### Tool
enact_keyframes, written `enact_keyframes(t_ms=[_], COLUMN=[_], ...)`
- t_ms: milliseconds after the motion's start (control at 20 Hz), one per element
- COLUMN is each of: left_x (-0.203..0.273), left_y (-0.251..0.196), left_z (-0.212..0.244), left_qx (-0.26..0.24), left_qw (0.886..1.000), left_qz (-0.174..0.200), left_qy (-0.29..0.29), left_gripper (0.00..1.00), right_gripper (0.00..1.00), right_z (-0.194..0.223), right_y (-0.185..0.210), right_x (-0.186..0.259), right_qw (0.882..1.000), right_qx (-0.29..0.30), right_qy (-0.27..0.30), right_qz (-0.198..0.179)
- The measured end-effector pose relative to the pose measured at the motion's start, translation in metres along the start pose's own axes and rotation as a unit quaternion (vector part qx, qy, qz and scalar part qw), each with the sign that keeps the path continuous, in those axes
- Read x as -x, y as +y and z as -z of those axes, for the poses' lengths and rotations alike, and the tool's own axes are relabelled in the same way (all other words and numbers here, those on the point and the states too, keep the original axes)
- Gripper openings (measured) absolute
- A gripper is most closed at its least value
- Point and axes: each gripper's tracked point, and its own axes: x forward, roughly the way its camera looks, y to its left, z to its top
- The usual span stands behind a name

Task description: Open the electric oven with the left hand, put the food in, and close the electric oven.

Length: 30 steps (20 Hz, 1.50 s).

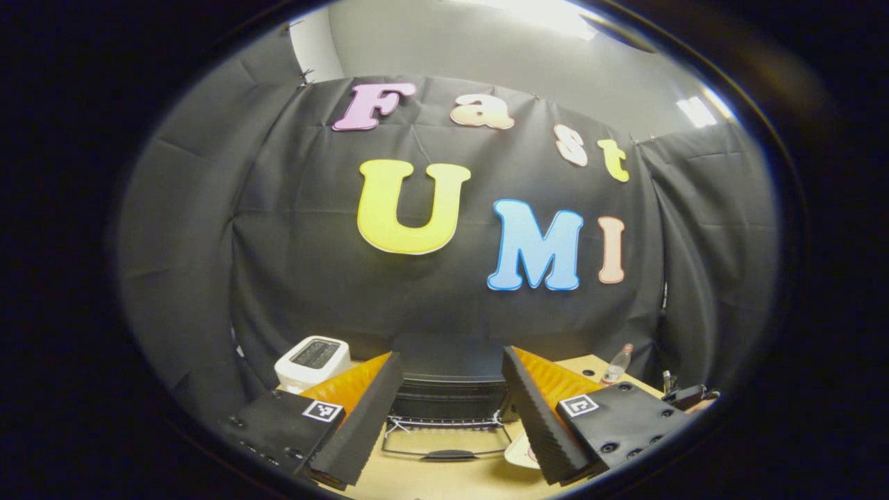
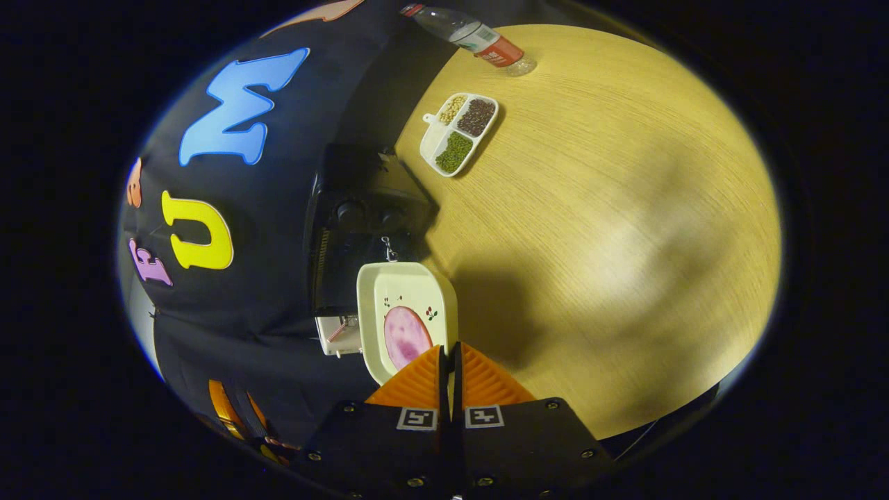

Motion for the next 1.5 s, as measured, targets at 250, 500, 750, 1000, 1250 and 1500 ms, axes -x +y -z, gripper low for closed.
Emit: enact_keyframes(t_ms=[250, 500, 750, 1000, 1250, 1500], left_x=[0.014, 0.028, 0.049, 0.062, 0.063, 0.056], left_y=[0.038, 0.074, 0.11, 0.143, 0.164, 0.163], left_z=[0.002, 0.005, 0.009, 0.019, 0.029, 0.029], left_qx=[0.011, 0.019, 0.02, 0.017, 0.012, 0.013], left_qw=[1.0, 0.999, 0.997, 0.994, 0.992, 0.991], left_qz=[-0.025, -0.049, -0.078, -0.107, -0.122, -0.122], left_qy=[0.004, 0.009, 0.017, 0.03, 0.044, 0.046], left_gripper=[1.0, 1.0, 0.97, 0.97, 0.98, 1.0], right_gripper=[0.0, 0.0, 0.01, 0.0, 0.0, 0.01], right_z=[0.006, -0.002, -0.009, -0.021, -0.039, -0.058], right_y=[0.034, 0.072, 0.101, 0.118, 0.138, 0.15], right_x=[-0.056, -0.113, -0.163, -0.207, -0.244, -0.266], right_qw=[1.0, 0.996, 0.983, 0.965, 0.951, 0.942], right_qx=[-0.014, -0.067, -0.16, -0.226, -0.256, -0.267], right_qy=[-0.021, -0.054, -0.093, -0.129, -0.173, -0.204], right_qz=[0.004, 0.007, 0.02, 0.038, 0.025, 0.002])
